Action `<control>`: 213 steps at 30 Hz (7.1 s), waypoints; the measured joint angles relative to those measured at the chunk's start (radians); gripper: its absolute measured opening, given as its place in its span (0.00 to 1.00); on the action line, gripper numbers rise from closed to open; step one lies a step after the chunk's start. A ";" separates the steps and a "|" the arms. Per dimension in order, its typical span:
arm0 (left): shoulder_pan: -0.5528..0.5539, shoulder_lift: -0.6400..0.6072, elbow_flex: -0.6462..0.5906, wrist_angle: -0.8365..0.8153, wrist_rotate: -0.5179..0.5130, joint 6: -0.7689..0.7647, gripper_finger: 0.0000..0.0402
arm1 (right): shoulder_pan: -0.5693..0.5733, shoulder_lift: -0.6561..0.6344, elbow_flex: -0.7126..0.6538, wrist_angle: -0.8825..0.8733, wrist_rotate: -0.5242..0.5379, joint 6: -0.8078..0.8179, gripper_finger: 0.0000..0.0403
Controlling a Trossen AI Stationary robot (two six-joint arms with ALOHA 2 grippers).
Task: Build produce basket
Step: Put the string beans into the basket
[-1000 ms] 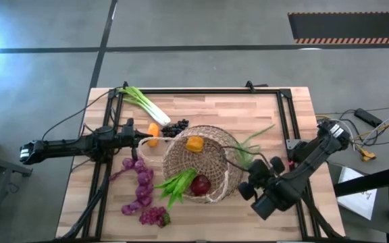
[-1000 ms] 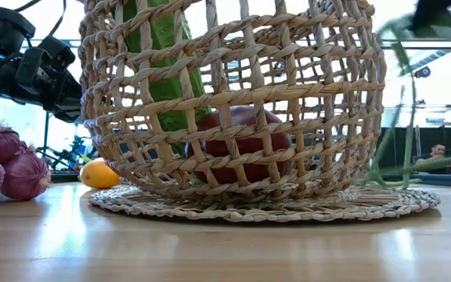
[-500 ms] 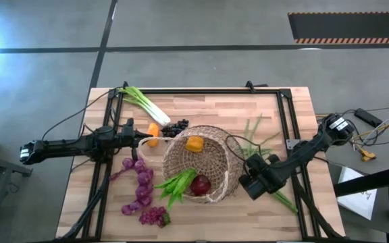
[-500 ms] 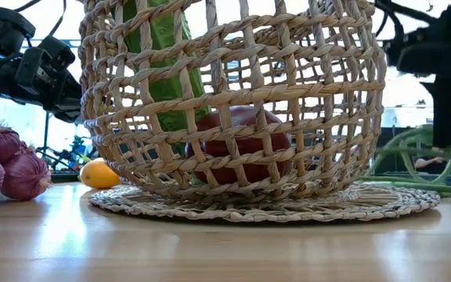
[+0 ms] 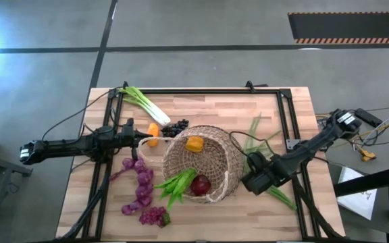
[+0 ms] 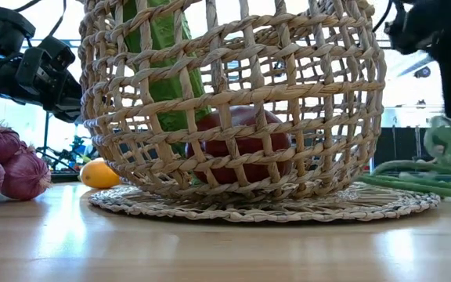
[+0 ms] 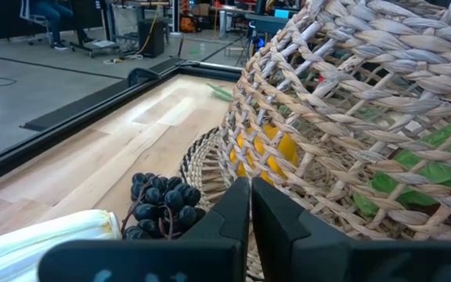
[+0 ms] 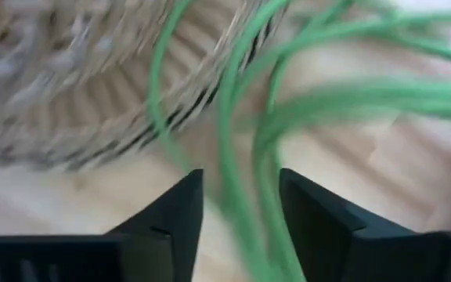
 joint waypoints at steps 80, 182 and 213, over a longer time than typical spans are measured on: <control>0.000 0.000 0.000 0.000 0.000 0.000 0.00 | 0.448 -0.095 0.223 0.239 1.198 -0.454 0.04; 0.000 0.000 0.000 -0.001 0.000 0.000 0.00 | -0.182 0.686 1.337 -0.263 0.003 -0.853 0.60; 0.000 0.000 0.000 0.000 0.000 0.000 0.00 | -0.156 0.603 1.341 -0.279 -0.019 -0.582 0.64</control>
